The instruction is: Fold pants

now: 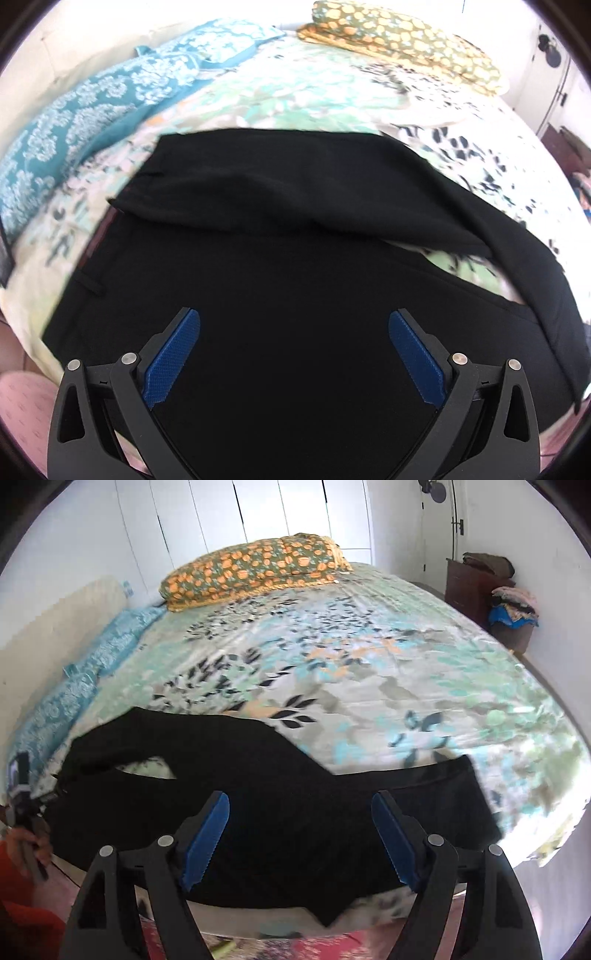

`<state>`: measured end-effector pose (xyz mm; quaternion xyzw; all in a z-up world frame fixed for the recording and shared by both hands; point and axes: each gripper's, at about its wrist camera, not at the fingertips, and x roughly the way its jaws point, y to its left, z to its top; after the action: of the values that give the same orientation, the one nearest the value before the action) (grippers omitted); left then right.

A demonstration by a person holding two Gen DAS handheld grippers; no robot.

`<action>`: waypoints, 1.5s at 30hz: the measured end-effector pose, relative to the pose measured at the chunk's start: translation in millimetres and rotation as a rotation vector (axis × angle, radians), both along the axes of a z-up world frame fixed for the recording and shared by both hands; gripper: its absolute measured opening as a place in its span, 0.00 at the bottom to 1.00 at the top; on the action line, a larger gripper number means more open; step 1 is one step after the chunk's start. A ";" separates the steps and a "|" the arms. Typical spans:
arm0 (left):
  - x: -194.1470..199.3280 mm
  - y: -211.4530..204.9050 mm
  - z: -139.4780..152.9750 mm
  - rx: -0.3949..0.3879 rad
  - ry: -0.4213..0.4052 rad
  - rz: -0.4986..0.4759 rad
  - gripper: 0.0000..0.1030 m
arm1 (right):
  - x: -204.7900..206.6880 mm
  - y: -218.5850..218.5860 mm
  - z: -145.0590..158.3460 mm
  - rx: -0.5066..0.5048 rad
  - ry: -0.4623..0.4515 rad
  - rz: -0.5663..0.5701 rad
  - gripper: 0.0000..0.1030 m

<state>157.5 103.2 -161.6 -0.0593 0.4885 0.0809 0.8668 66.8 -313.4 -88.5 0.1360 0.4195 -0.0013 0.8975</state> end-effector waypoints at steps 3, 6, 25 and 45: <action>-13.6 -12.3 -16.1 0.049 -0.002 -0.005 0.99 | 6.9 44.6 -33.6 0.197 0.064 0.069 0.77; -17.0 -17.0 -27.5 0.160 0.002 -0.036 0.99 | 8.1 73.1 -65.4 0.334 0.172 0.119 0.77; -8.7 -2.1 -19.9 0.117 -0.020 0.006 0.99 | -35.8 -16.3 -93.8 0.751 0.118 -0.281 0.77; -5.4 -6.5 -31.0 0.165 0.010 -0.006 0.99 | -18.2 -71.4 -112.7 0.503 0.093 -0.524 0.54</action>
<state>152.1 96.7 -192.7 0.0143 0.4847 0.1187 0.8665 48.6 -384.9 -201.2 0.4551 0.3981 -0.1344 0.7851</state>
